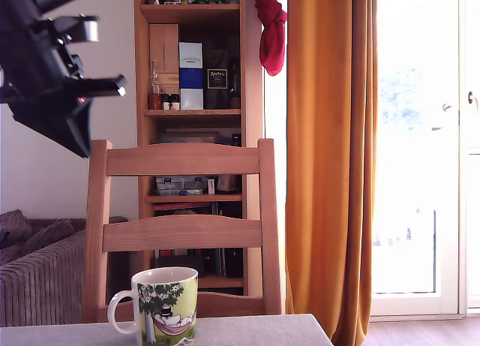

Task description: Pick the blue coffee capsule and place it inside the green coffee cup

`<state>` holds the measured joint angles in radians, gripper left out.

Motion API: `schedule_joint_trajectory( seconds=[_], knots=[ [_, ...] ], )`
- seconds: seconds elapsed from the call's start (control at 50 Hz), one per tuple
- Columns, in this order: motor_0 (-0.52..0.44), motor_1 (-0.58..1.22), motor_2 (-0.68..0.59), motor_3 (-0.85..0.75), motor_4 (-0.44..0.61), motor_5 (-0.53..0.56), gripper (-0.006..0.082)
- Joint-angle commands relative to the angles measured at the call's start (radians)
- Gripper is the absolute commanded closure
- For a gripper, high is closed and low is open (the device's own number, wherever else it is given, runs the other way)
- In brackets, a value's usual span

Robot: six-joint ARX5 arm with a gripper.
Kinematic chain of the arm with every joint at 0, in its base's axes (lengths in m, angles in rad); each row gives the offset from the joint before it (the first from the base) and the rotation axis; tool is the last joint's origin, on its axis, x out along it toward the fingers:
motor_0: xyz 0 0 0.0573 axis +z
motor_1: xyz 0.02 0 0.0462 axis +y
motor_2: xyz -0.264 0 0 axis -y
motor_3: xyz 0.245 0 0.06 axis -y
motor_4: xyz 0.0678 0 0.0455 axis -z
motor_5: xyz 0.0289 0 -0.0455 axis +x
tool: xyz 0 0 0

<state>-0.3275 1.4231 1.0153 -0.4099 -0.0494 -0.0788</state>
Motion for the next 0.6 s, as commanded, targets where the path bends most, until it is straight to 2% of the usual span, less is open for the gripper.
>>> schedule_joint_trajectory(
  seconds=[0.0,0.26,0.58],
  knots=[
    [0.029,-0.026,-0.042,0.007,0.023,0.01,0.0785],
    [0.145,-0.116,-0.094,0.021,0.085,0.035,0.0785],
    [0.235,-0.203,-0.114,0.012,0.122,0.058,0.0785]
  ],
)
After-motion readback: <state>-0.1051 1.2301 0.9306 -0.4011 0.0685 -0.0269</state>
